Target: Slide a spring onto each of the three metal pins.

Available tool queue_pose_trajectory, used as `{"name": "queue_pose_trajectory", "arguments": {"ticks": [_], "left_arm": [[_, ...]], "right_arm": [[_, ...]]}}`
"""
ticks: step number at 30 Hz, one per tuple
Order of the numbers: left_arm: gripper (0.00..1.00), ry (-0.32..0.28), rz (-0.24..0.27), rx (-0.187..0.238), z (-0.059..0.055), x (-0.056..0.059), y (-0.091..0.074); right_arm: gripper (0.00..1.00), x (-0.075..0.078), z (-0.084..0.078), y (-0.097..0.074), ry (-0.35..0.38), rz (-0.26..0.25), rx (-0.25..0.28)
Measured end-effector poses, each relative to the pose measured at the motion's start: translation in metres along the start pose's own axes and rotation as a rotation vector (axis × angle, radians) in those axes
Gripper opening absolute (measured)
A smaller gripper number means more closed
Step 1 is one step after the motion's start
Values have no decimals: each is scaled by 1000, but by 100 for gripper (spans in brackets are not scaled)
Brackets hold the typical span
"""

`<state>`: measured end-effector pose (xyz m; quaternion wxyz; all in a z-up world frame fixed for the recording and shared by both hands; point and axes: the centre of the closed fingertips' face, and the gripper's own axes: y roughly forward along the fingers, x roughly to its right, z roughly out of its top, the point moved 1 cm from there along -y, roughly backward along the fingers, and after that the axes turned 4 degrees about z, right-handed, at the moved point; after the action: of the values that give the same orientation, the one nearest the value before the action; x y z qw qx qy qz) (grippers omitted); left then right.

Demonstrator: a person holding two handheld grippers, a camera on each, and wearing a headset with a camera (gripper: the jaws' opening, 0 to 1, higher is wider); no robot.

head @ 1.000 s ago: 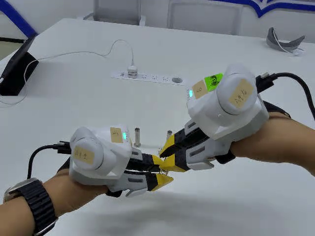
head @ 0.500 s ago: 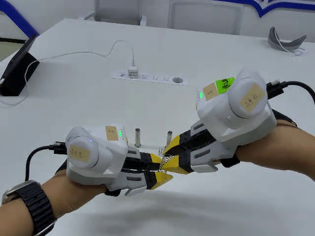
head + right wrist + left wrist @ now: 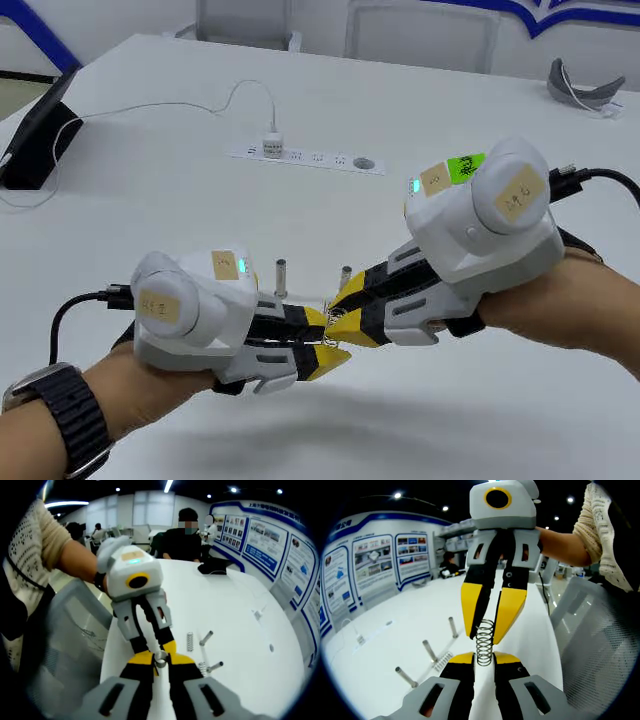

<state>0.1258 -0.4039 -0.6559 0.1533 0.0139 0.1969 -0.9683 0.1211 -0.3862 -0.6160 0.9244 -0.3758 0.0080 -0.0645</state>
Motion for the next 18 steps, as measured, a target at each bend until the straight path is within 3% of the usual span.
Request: {"name": "queue_pose_trajectory", "arguments": {"ticks": [18], "left_arm": [[39,-79,65,32,-1,-18,-18]], "right_arm": [[12,10,-16,-13,48,-43,-22]]}}
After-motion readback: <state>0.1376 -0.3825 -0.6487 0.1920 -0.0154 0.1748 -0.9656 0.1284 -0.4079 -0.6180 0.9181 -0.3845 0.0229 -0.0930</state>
